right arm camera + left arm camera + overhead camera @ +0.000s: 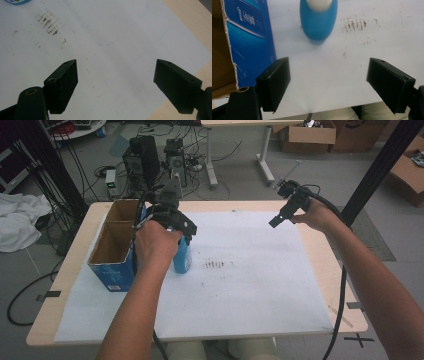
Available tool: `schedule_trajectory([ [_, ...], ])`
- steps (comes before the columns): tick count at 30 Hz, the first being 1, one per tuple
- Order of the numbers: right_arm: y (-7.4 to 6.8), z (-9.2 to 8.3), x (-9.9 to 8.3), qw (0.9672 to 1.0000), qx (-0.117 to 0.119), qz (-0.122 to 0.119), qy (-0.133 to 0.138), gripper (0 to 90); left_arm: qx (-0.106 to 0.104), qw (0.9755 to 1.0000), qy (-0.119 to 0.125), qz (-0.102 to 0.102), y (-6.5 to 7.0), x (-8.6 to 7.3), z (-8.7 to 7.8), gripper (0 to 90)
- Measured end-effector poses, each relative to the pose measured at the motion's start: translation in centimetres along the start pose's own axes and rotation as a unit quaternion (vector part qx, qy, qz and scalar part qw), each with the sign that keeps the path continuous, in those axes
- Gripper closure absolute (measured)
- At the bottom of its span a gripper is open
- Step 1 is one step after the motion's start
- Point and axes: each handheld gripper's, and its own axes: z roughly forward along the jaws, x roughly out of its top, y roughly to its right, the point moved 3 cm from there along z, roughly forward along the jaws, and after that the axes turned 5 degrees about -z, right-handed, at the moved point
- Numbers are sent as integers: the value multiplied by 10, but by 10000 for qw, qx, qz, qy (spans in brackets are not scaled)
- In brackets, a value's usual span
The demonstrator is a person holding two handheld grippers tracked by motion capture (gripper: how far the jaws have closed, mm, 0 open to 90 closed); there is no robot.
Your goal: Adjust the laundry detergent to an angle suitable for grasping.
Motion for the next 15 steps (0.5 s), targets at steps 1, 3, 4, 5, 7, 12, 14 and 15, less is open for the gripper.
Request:
schedule_trajectory([
  [1, 0, 0, 0, 10000, -4, -10, 6, 195, 7, 10000, 2, -14, 0, 0, 0, 198],
  [3, -1, -1, 0, 10000, -18, -2, 11, 194, 19, 10000, 26, -31, 0, 0, -1, 199],
  [4, -1, -1, 0, 10000, -21, -4, 14, 193, 17, 10000, 53, -45, 0, 1, -1, 198],
  [5, -1, -1, 0, 10000, -21, -4, 14, 193, 17, 10000, 53, -45, 0, 1, -1, 197],
  [7, -1, -2, -1, 10000, -17, -1, 25, 192, 9, 10000, 66, -59, 0, 1, -3, 196],
  [12, -1, -4, -2, 10000, -27, 5, 55, 192, 10, 9999, 143, -58, 1, 6, -8, 195],
  [14, -1, -5, -2, 10000, -18, 5, 78, 192, 9, 9999, 149, -48, 2, 6, -8, 195],
  [15, -1, -5, -2, 10000, -18, 5, 78, 192, 18, 9999, 132, -57, 2, 7, -9, 195],
])
